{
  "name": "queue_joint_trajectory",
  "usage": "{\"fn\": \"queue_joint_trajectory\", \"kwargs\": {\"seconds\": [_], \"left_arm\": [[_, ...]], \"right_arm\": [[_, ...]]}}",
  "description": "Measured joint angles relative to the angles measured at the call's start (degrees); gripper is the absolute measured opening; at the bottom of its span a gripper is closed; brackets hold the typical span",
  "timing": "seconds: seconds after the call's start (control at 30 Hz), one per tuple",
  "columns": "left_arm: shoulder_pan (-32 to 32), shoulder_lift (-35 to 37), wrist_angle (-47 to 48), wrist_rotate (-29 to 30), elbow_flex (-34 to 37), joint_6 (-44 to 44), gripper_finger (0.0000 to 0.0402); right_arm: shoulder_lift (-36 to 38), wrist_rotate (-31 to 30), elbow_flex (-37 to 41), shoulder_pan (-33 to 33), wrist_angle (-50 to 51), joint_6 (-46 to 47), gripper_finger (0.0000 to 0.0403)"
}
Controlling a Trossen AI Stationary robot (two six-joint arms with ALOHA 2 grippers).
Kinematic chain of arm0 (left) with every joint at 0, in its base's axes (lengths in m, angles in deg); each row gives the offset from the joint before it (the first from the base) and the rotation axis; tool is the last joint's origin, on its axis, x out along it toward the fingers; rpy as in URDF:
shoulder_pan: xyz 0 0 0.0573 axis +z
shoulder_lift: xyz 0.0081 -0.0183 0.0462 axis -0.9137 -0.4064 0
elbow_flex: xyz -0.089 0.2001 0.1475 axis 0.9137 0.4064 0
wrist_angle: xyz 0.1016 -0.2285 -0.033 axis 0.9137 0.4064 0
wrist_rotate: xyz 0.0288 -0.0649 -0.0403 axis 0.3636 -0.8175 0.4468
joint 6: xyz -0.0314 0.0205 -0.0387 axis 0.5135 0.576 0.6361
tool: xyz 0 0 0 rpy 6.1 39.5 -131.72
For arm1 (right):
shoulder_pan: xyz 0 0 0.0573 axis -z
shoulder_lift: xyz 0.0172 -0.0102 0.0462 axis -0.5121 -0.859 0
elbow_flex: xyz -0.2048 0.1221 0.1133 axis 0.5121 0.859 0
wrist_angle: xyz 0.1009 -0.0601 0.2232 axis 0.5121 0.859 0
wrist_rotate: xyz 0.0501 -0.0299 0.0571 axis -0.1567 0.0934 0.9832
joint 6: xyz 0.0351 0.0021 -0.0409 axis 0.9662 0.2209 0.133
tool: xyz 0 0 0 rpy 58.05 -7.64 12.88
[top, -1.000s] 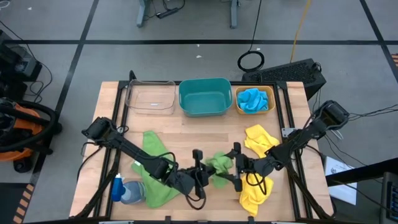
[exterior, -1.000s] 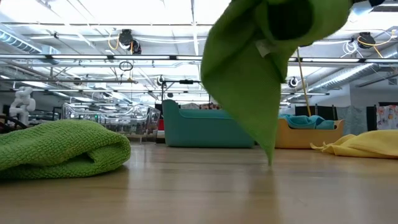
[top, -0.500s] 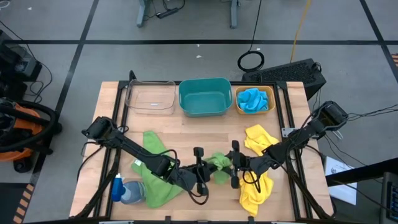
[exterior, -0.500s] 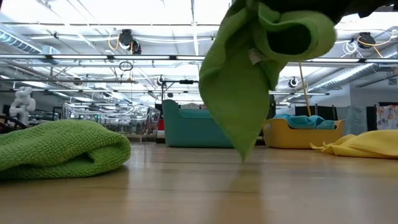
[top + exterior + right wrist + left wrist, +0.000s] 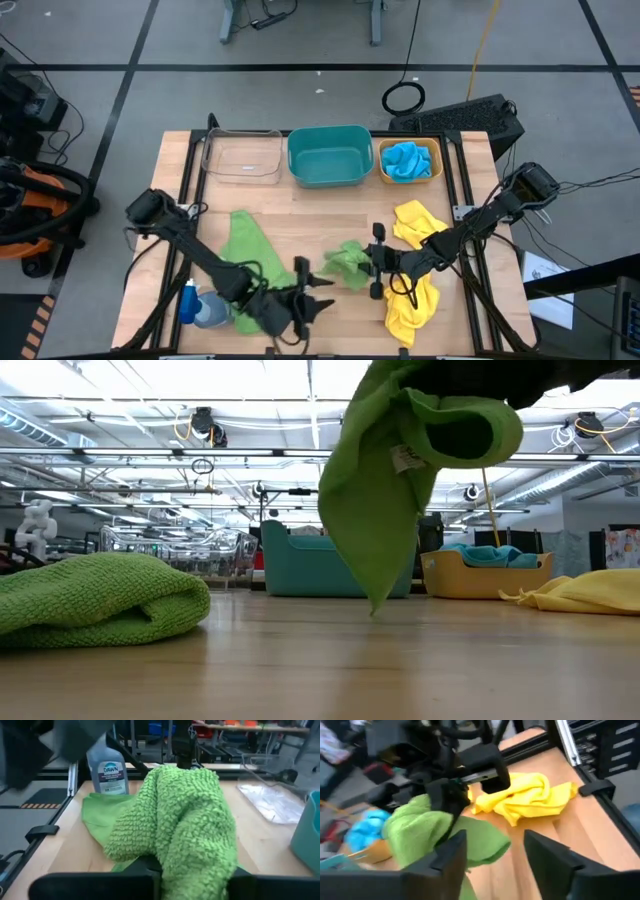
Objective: Sort microfiber towel by color & place in baskets
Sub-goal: Put the right green towel into the blue bin
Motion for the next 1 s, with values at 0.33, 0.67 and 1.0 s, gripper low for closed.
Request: {"fn": "queue_joint_trajectory", "kwargs": {"seconds": [0.33,0.67,1.0], "left_arm": [[0.0,0.3,8.2,15.6,3.4,0.0,0.0240],[1.4,0.2,-6.5,14.4,5.5,-6.6,0.0240],[0.4,0.2,-12.7,12.6,5.5,-10.9,0.0240]], "right_arm": [[0.0,12.2,0.0,-6.0,-13.7,-20.2,0.0028],[0.0,-1.3,0.0,-7.8,-21.4,-30.0,0.0033],[0.0,-8.8,0.0,-5.5,-21.9,-25.8,0.0035]]}}
